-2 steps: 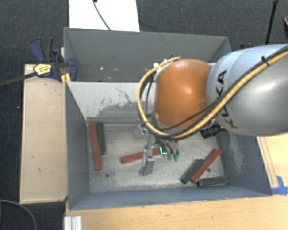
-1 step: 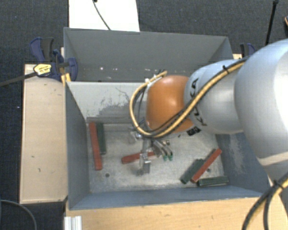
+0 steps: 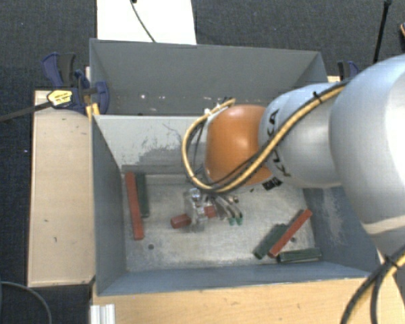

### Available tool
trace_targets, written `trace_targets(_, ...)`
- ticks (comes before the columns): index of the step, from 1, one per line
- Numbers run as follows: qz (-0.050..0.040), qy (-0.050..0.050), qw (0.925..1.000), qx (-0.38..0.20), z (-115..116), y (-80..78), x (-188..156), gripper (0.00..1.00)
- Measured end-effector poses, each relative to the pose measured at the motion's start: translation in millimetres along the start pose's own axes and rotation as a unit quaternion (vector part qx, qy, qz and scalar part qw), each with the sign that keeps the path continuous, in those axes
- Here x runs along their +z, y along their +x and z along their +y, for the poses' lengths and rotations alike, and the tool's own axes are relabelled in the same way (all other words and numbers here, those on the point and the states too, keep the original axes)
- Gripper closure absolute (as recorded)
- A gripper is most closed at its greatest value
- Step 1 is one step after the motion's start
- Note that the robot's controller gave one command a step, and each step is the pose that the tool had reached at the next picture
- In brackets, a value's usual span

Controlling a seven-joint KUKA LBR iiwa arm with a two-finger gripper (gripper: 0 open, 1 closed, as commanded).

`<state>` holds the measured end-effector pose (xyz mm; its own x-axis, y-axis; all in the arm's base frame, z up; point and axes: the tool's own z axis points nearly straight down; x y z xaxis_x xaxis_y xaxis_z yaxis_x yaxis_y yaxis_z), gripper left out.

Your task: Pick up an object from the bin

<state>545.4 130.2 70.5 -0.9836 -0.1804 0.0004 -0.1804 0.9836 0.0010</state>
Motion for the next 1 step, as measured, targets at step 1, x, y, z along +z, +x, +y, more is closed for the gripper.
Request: trace_targets(1, -0.0051, 0.000, 0.9997, 0.022, 12.5, 17.1, -144.4, 1.00)
